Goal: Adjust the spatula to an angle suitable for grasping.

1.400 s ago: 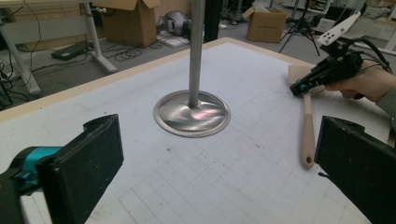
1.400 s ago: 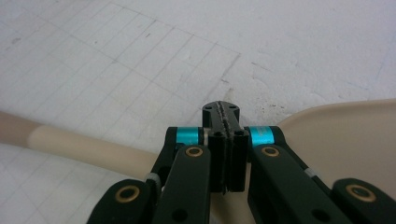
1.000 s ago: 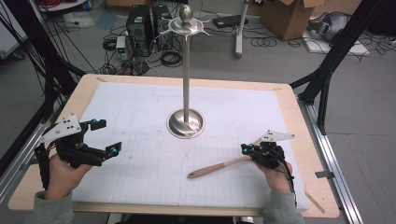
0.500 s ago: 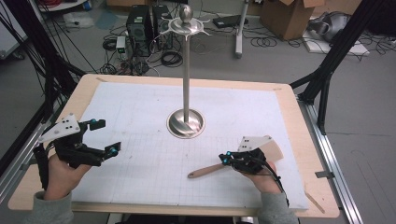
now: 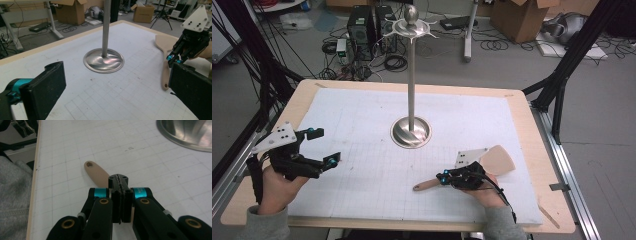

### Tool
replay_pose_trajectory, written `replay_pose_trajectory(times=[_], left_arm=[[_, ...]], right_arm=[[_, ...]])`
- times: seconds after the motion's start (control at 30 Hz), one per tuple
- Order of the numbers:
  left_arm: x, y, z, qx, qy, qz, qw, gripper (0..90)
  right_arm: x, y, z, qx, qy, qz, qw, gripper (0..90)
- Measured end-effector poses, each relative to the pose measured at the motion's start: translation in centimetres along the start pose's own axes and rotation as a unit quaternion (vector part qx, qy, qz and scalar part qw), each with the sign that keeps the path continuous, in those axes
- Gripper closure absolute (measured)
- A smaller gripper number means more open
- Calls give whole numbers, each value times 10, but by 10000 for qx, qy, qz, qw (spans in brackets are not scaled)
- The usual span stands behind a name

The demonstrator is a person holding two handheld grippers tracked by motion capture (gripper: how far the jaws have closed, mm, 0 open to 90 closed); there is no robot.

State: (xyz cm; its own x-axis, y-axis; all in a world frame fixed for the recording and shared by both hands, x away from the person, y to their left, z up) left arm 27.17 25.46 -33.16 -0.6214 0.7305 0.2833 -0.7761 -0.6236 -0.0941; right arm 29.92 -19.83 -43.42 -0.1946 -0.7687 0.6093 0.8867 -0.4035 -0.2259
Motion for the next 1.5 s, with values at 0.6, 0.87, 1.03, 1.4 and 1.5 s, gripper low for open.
replay_pose_trajectory(times=[0.6,0.87,1.03,1.4,1.5], left_arm=[[1,0,-1,32,22,18,10000,17],[4,-1,-2,32,-2,54,10000,17],[8,-1,-4,41,-17,123,9999,17],[16,-1,-7,58,-51,222,9997,17],[20,-1,-8,60,-55,256,9996,17]], right_arm=[[-15,-5,-2,167,-406,435,9981,900],[-23,-4,-1,149,-555,325,9978,900],[-27,-2,4,63,-555,122,9984,900],[-35,6,13,-132,-471,-345,9982,900],[-36,8,14,-173,-451,-422,9979,900]])
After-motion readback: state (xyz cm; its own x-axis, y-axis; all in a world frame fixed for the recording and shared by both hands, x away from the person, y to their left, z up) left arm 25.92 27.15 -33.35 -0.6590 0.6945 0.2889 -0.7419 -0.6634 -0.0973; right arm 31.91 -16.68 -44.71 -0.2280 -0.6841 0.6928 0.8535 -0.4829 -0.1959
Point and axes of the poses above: each handheld gripper's, and its own axes: x roughly backward along the jaws, z roughly out of its top, y roughly to its right, the point moved 1 cm from there along -x, roughly forward along the jaws, and after that the axes turned 9 degrees about -x, right-handed, at the moved point
